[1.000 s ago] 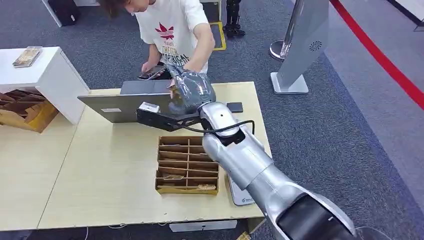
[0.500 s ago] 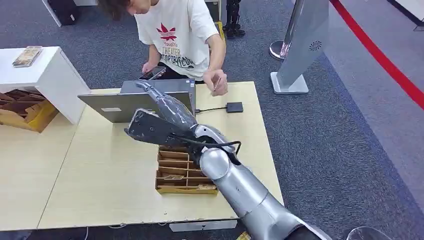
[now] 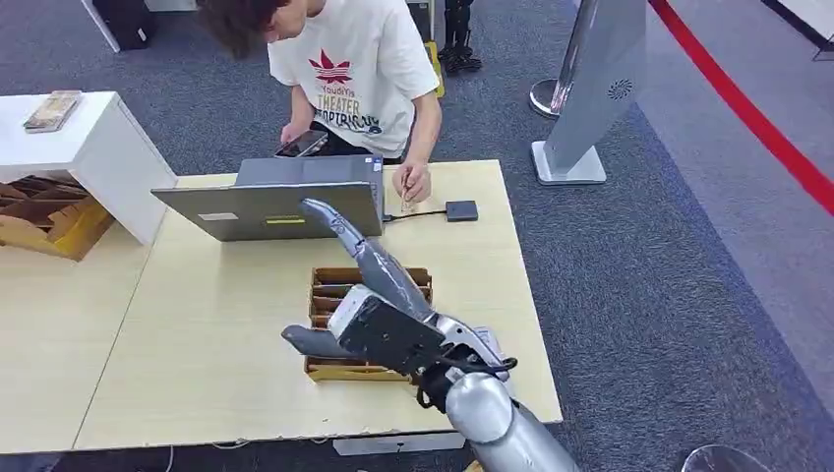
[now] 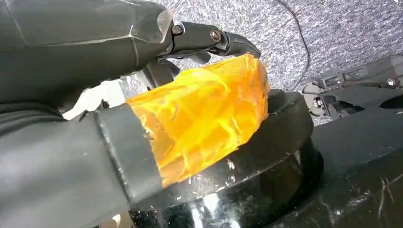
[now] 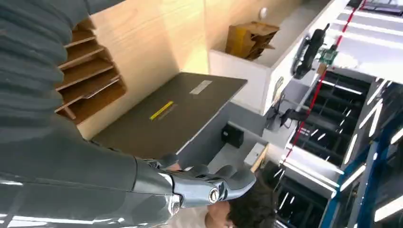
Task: Pass the card to the sensor for recognition and then transmit it.
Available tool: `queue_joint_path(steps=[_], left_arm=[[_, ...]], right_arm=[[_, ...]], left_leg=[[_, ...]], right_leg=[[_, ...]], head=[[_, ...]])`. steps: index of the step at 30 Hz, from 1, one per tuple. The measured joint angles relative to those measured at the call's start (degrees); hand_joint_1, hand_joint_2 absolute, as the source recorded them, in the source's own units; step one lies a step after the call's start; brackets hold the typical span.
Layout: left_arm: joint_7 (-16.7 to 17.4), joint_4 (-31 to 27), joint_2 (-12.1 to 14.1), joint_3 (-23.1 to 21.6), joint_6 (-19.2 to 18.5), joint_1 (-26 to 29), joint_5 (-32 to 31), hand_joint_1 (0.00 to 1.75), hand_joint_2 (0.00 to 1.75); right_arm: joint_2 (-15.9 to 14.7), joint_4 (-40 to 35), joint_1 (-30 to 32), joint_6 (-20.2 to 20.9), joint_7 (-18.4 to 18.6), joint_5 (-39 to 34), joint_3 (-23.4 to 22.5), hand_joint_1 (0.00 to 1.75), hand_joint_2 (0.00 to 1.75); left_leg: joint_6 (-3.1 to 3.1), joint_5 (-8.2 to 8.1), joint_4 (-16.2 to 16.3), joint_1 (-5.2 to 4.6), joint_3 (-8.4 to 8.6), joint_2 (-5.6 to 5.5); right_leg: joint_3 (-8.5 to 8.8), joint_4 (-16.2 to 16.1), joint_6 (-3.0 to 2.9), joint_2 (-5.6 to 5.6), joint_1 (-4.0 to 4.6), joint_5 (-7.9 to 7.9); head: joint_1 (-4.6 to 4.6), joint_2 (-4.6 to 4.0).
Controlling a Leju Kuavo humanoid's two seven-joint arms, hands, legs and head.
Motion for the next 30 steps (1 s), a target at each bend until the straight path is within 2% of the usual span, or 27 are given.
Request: queue_joint_path(steps=[11, 15, 16, 17, 18, 23, 26, 27, 28, 29, 30], left_arm=[[-0.5, 0.1, 0.0, 0.2, 0.0, 0.2, 2.0, 0.0, 0.0], [-0.5, 0.2, 0.0, 0.2, 0.0, 0.2, 2.4, 0.0, 0.0], [-0.5, 0.2, 0.0, 0.2, 0.0, 0.2, 2.4, 0.0, 0.0], [-0.5, 0.2, 0.0, 0.2, 0.0, 0.2, 2.5, 0.0, 0.0], [-0.5, 0.3, 0.0, 0.2, 0.0, 0.2, 2.6, 0.0, 0.0], [-0.3, 0.3, 0.0, 0.2, 0.0, 0.1, 2.6, 0.0, 0.0], [-0.2, 0.3, 0.0, 0.2, 0.0, 0.1, 2.7, 0.0, 0.0], [-0.2, 0.3, 0.0, 0.2, 0.0, 0.1, 2.7, 0.0, 0.0], [-0.2, 0.3, 0.0, 0.2, 0.0, 0.1, 2.7, 0.0, 0.0], [-0.2, 0.3, 0.0, 0.2, 0.0, 0.1, 2.8, 0.0, 0.0], [-0.1, 0.3, 0.0, 0.2, 0.0, 0.1, 2.8, 0.0, 0.0]], right_arm=[[-3.7, -3.4, 4.1, -2.8, 1.7, 11.1, 0.6, 0.0, 1.75], [-4.5, -3.1, 4.5, -4.8, 2.2, 18.1, 1.7, 0.0, 1.75], [-4.6, -2.9, 4.5, -5.3, 2.6, 19.6, 2.0, 0.05, 1.75], [-4.7, -2.6, 4.5, -5.7, 2.8, 20.7, 2.3, 0.8, 1.75], [-4.8, -2.3, 4.6, -6.2, 2.9, 22.0, 2.6, 1.38, 1.75], [-5.1, 0.0, 4.6, -7.7, 4.4, 26.6, 3.3, 1.38, 1.75], [-5.1, 1.2, 4.6, -8.0, 4.6, 27.2, 3.3, 1.69, 1.75], [-5.1, 1.6, 4.6, -8.3, 4.9, 27.6, 3.3, 1.68, 1.75], [-5.1, 1.8, 4.6, -8.4, 5.1, 28.0, 3.3, 1.4, 1.75], [-5.1, 2.1, 4.6, -8.5, 5.3, 28.6, 3.3, 1.01, 1.75], [-5.1, 2.5, 4.6, -8.6, 5.5, 29.4, 3.3, 0.87, 1.75]], left_leg=[[0.0, 0.0, 0.0, 0.0, -0.01, -0.01], [0.0, 0.0, 0.0, 0.0, -0.01, -0.01], [0.0, 0.0, 0.0, 0.0, -0.01, -0.01], [0.0, 0.0, 0.0, 0.0, -0.01, -0.01], [0.0, 0.0, 0.0, 0.0, -0.01, -0.01], [0.0, 0.0, 0.0, 0.0, -0.01, -0.01], [0.0, 0.0, 0.0, 0.0, -0.01, -0.01], [0.0, 0.0, 0.0, 0.0, -0.01, -0.01], [0.0, 0.0, 0.0, 0.0, -0.01, -0.01], [0.0, 0.0, 0.0, 0.0, -0.01, 0.0], [0.0, 0.0, 0.0, 0.0, -0.01, 0.0]], right_leg=[[0.0, 0.0, 0.0, 0.0, 0.0, 0.0], [0.0, 0.0, 0.0, 0.0, 0.0, 0.0], [0.0, 0.0, 0.0, 0.0, 0.0, 0.0], [0.0, 0.0, 0.0, 0.0, 0.0, 0.0], [0.0, 0.0, 0.0, 0.0, 0.0, 0.0], [0.0, 0.0, 0.0, 0.0, 0.0, 0.0], [0.0, 0.0, 0.0, 0.0, 0.0, 0.0], [0.0, 0.0, 0.0, 0.0, 0.0, 0.0], [0.0, 0.0, 0.0, 0.0, 0.0, 0.0], [0.0, 0.0, 0.0, 0.0, 0.0, 0.0], [0.0, 0.0, 0.0, 0.0, 0.0, 0.0]], head=[[0.0, 0.0], [0.0, 0.0], [0.0, 0.0], [0.0, 0.0], [0.0, 0.0], [0.0, 0.0], [0.0, 0.0], [0.0, 0.0], [0.0, 0.0], [0.0, 0.0], [0.0, 0.0]])
